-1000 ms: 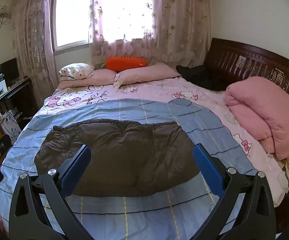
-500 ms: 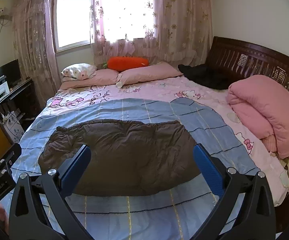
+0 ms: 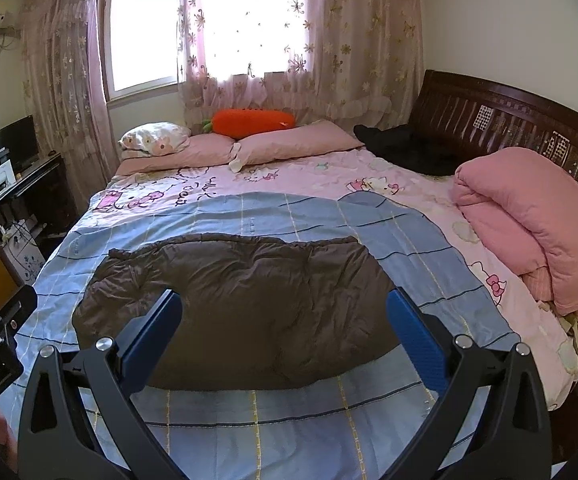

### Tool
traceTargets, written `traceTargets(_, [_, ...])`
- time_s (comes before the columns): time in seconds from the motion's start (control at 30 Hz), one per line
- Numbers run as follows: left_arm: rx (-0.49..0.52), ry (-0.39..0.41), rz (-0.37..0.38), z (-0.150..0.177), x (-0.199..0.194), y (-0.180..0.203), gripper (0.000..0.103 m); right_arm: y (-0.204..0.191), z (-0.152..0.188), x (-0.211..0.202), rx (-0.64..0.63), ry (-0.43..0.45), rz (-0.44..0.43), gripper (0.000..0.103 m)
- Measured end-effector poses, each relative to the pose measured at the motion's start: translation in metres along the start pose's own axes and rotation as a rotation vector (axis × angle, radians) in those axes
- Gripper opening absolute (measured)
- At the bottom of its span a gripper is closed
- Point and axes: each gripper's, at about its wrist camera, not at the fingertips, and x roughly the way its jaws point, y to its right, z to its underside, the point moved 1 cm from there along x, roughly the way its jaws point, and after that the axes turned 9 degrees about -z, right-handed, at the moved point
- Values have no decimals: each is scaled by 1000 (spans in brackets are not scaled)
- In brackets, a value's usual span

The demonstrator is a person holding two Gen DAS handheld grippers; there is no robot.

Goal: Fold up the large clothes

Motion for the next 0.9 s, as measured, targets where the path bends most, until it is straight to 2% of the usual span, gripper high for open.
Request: traceTargets(0.9, [-19, 3, 0, 3, 3, -6, 101, 2, 5, 13, 9, -44, -9, 102])
